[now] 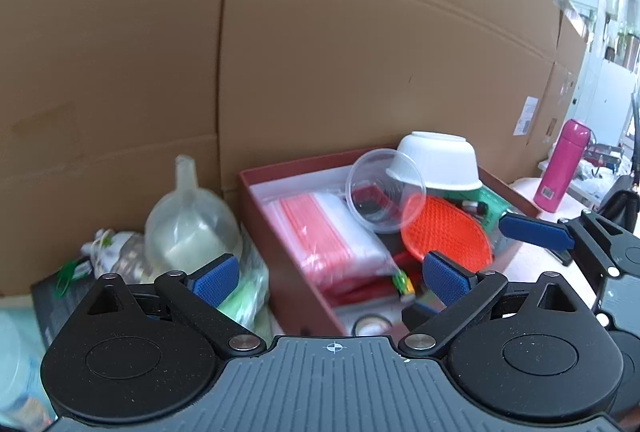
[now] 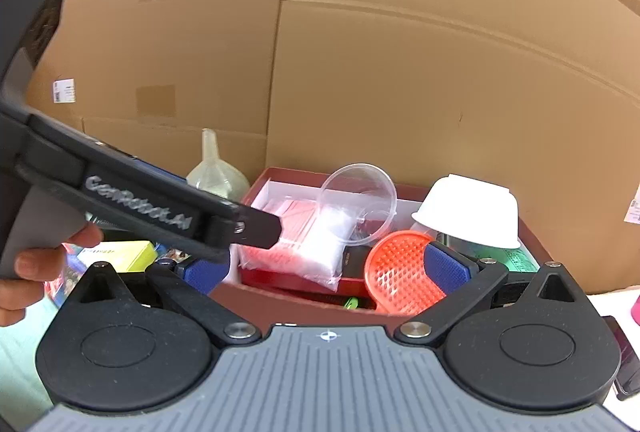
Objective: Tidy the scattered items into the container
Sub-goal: 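Withdraw the left gripper from the red box toward the card box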
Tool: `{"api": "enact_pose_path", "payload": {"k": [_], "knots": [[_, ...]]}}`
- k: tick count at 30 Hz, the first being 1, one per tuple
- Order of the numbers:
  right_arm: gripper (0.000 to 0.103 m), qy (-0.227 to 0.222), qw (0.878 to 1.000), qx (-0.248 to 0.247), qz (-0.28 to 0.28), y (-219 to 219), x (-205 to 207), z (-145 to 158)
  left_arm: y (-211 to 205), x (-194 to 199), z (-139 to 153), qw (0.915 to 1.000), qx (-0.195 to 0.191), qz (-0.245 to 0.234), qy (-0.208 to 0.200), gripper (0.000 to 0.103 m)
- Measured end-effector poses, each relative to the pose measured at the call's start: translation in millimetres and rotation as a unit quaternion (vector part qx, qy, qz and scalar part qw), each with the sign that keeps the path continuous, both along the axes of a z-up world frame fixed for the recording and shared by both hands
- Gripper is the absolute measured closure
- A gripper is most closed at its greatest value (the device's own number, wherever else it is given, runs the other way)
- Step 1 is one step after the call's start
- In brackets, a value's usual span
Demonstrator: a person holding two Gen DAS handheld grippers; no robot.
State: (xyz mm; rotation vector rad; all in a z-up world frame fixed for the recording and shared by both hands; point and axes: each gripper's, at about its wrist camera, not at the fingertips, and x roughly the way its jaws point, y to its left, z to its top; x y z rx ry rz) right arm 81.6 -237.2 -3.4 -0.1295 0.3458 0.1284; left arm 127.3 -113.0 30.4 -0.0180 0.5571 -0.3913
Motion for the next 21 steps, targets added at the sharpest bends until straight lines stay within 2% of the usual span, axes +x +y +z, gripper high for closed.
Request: {"api": "enact_pose_path", "payload": {"k": [12,21], "knots": [[0.000,0.029,0.999,0.008,0.037,22.0,-66.9,-2.1,28.5,-72.8,-17.9,0.9991,-0.023,0.034,0.013,0.000],[0.000,0.031,0.996,-0.005,0.081,53.4,-92.1,-7.3,49.4,-125.1,-19.3,0.9968,-0.007,0.079,0.002,0.000]]}}
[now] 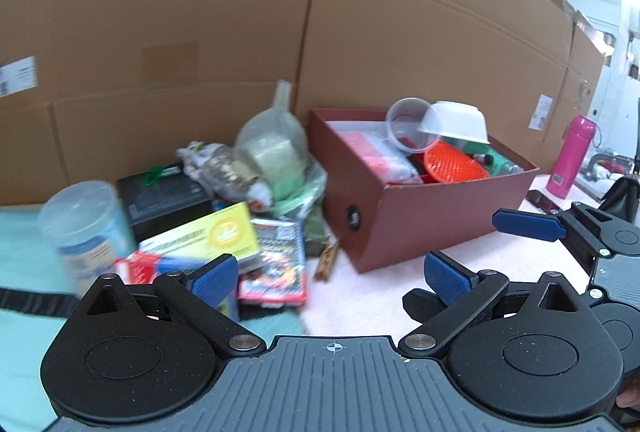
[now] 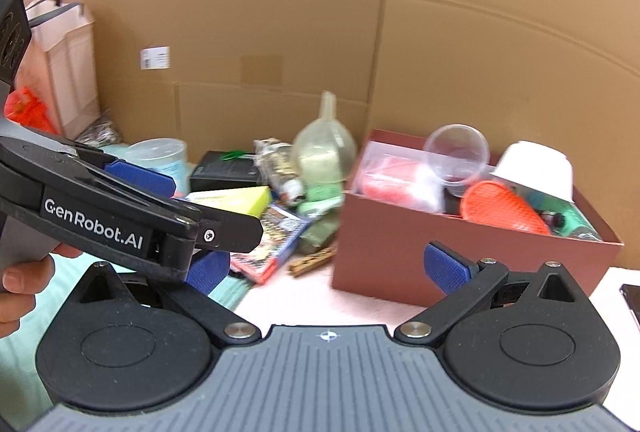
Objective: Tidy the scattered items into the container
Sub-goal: 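Withdraw the left gripper from the red box toward the card box, then grasp the red-and-blue card box with the left gripper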
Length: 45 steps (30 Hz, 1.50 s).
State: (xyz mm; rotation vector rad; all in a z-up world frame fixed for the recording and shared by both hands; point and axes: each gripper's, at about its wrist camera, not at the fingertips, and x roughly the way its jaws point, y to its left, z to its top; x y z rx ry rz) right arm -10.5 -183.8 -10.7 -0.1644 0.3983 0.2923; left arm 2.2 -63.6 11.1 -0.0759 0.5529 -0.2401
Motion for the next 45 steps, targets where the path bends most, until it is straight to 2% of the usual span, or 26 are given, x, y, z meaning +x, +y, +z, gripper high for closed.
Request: {"api": "enact_pose_path", "payload": {"k": [6,15,18,23,28,35,40,45], "knots": [[0.000,-0.010,0.999,-0.025,0.025,26.9,-11.4,-1.2,19.5,-20.8,-2.5,0.9998,0.005,0.021,0.004,0.000],[0.000,0.007,0.997,-0.040,0.065,61.8,-8.7,-9.9,56.4,-27.3,-17.6,0.9983,-0.003,0.052,0.028,0.000],[0.000,0.015,0.996,-0.046,0.069,67.1,-7.0,-12.5,65.3,-21.3,-24.6,0.9974,-0.005,0.060,0.039,0.000],[0.000,0.042,0.995,-0.048,0.073,71.4,2.7,-20.4,82.0,-7.3,-43.1,0.9939,-0.029,0.072,0.078,0.000],[0.000,0.065,0.995,-0.044,0.067,75.1,11.5,-29.5,99.2,7.4,-52.2,0.9940,-0.023,0.075,0.076,0.000],[0.001,0.077,0.994,-0.039,0.073,88.8,32.0,-37.5,115.7,37.7,-66.2,0.9920,-0.034,0.067,0.101,0.000],[0.006,0.085,0.993,-0.039,0.077,98.3,48.0,-42.9,122.0,50.8,-70.2,0.9921,-0.039,0.062,0.101,0.000],[0.018,0.101,0.991,-0.038,0.084,106.5,62.4,-48.4,126.7,67.7,-70.1,0.9929,-0.038,0.048,0.102,0.000]]}}
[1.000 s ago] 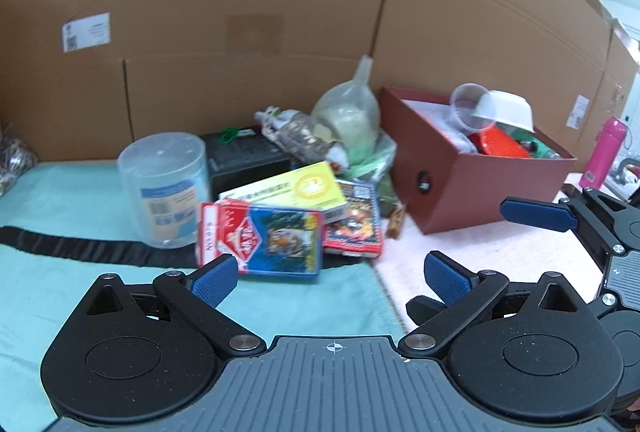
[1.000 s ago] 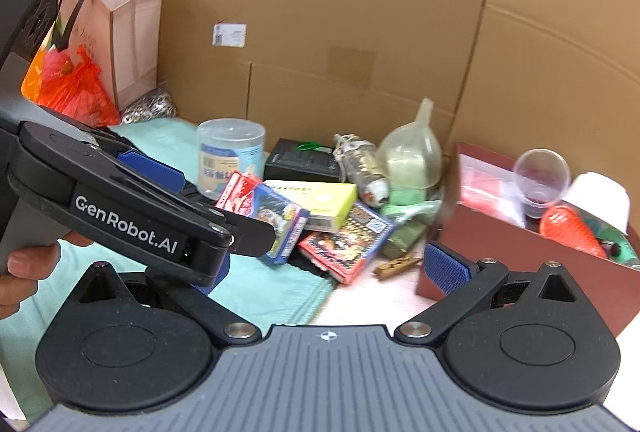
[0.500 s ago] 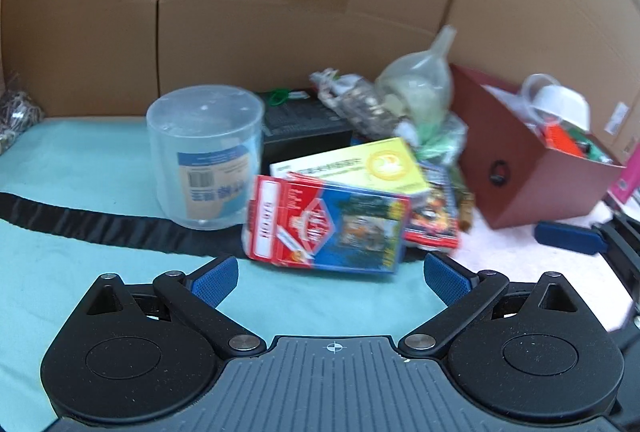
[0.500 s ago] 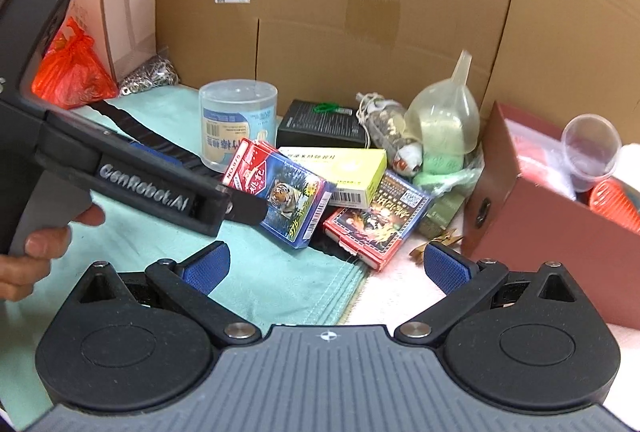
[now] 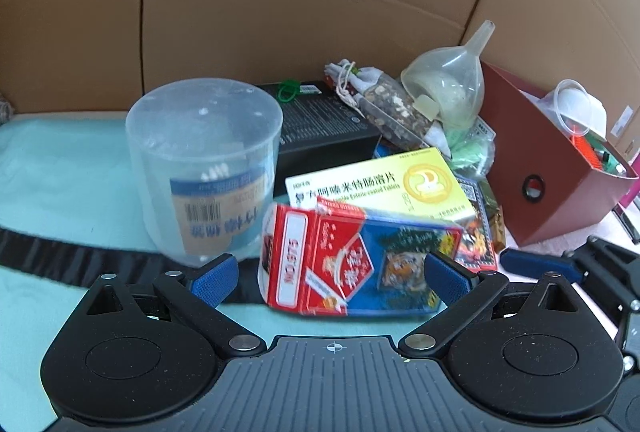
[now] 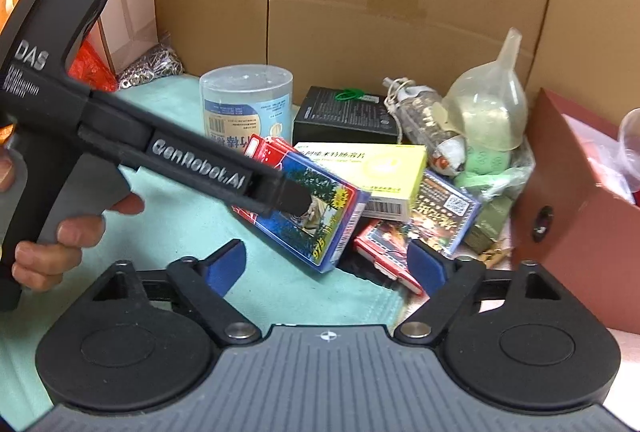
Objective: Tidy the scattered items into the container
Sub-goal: 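Grasp the red-and-blue card box with the left gripper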
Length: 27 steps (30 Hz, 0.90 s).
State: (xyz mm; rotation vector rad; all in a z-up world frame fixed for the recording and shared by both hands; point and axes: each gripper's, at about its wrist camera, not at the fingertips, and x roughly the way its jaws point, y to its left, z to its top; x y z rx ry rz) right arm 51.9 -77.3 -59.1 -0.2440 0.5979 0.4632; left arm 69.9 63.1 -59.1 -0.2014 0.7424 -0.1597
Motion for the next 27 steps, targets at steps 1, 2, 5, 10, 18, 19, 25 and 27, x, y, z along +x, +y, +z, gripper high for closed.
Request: {"api": "enact_pose_path", "payload": {"k": [1,2,5,10,18,19,25,27], "knots": [[0.020,0.000,1.000,-0.001,0.001,1.0,1.3,-0.9,0.1,2.7,-0.6,1.0000,0.001,-0.004,0.001,0.000],[0.022,0.000,1.000,-0.001,0.001,1.5,2.2,-1.7,-0.3,5.6,-1.8,1.0000,0.000,-0.007,0.004,0.000],[0.023,0.002,1.000,0.000,0.000,3.1,6.4,-4.0,-0.8,12.6,-7.1,0.9997,-0.009,-0.018,0.015,0.000],[0.026,0.008,1.000,-0.001,-0.001,6.8,14.5,-8.5,-0.3,18.0,-13.1,0.9991,-0.023,-0.028,0.023,0.001],[0.041,0.000,1.000,-0.006,0.003,9.1,20.1,-10.8,-8.1,16.0,-12.7,0.9969,-0.029,-0.069,0.024,0.024],[0.045,0.001,1.000,-0.006,0.008,10.0,19.7,-10.5,-11.1,15.2,-12.8,0.9967,-0.025,-0.073,0.025,0.026],[0.056,0.004,1.000,-0.010,0.006,7.4,9.6,-6.6,-16.8,5.7,-11.1,0.9950,-0.014,-0.094,0.031,0.027],[0.056,0.012,1.000,-0.007,0.008,5.0,4.8,-4.2,-18.2,1.9,-10.2,0.9943,-0.016,-0.100,0.035,0.028]]}}
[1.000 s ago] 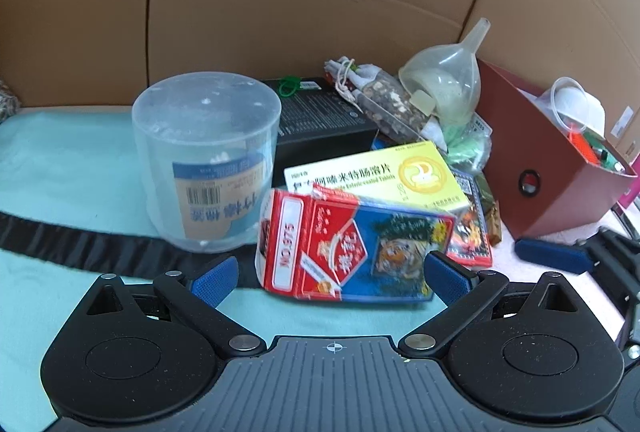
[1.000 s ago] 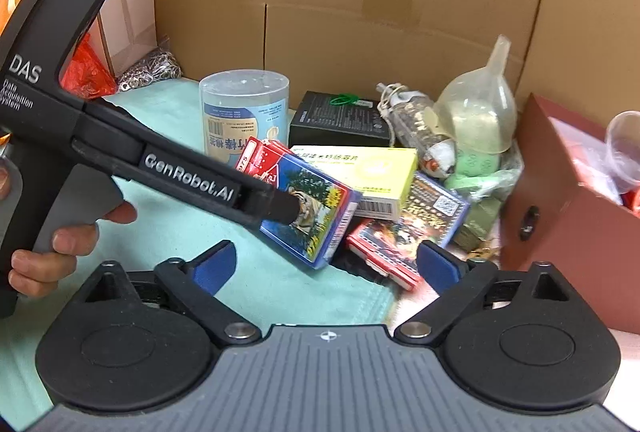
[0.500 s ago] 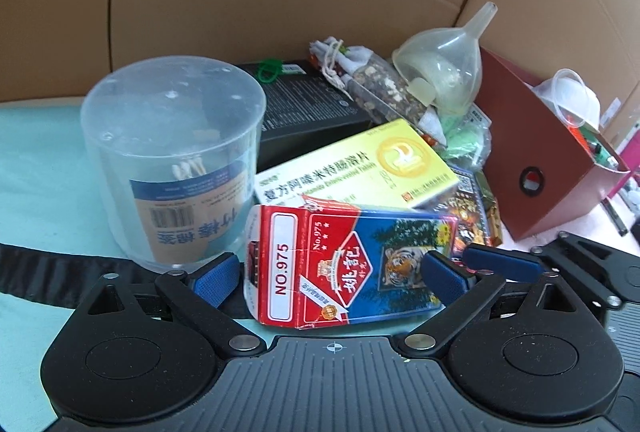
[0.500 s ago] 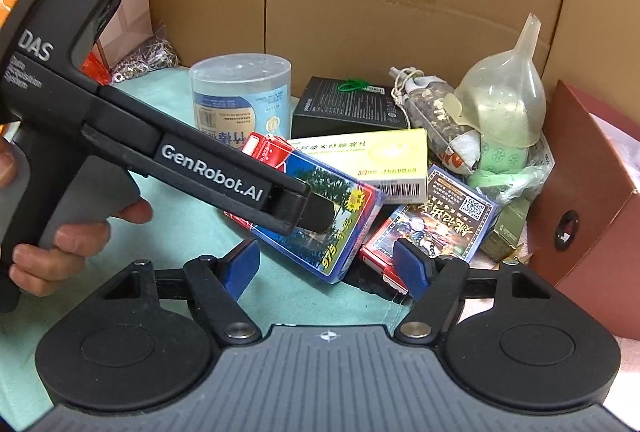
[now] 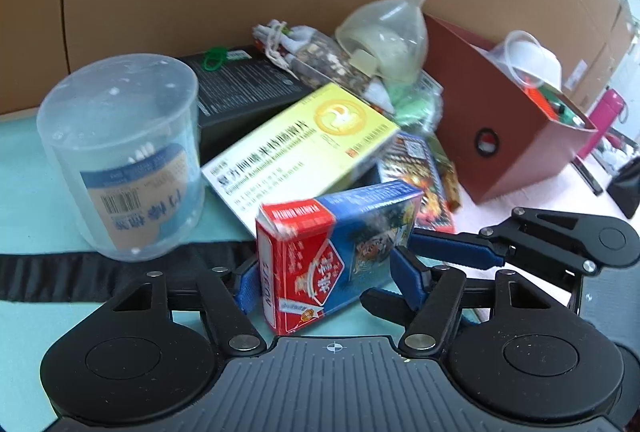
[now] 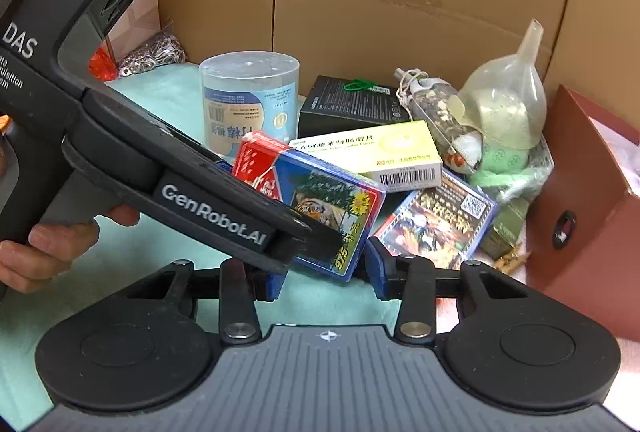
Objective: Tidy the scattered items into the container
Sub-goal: 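Grasp the red-and-blue card box with the left gripper, then lift the card box with the left gripper and lower it into the red box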
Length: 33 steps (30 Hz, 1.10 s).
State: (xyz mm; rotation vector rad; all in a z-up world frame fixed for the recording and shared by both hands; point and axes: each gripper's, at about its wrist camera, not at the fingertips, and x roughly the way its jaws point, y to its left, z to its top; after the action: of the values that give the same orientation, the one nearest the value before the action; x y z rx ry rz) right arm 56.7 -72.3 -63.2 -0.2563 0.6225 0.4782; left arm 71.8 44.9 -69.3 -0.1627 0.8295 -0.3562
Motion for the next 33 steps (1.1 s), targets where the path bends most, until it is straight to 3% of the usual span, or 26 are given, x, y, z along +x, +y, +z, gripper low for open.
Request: {"api": "enact_pose_path", "payload": {"k": [10,19,21,27,33], "knots": [[0.056,0.016,0.999,0.016,0.032,-15.5,-33.3,7.0,-4.3,-31.0,2.6,1.0000,0.007,-0.005,-0.001,0.021],[0.052,0.017,0.999,0.032,0.008,-19.1,-23.8,2.2,7.0,-25.0,2.5,0.9997,0.000,0.022,0.007,0.019],[0.045,0.019,0.999,0.036,0.006,-19.8,-21.2,0.9,6.8,-22.5,2.7,0.9997,0.000,0.024,0.007,0.018],[0.036,0.022,0.999,0.030,0.002,-19.8,-15.6,-2.2,9.3,-11.5,2.2,0.9995,-0.005,0.029,0.014,0.016],[0.037,0.026,0.999,0.027,-0.004,-17.9,-9.6,-6.5,9.1,-7.0,0.4,0.9995,-0.012,0.021,0.019,0.017]]}}
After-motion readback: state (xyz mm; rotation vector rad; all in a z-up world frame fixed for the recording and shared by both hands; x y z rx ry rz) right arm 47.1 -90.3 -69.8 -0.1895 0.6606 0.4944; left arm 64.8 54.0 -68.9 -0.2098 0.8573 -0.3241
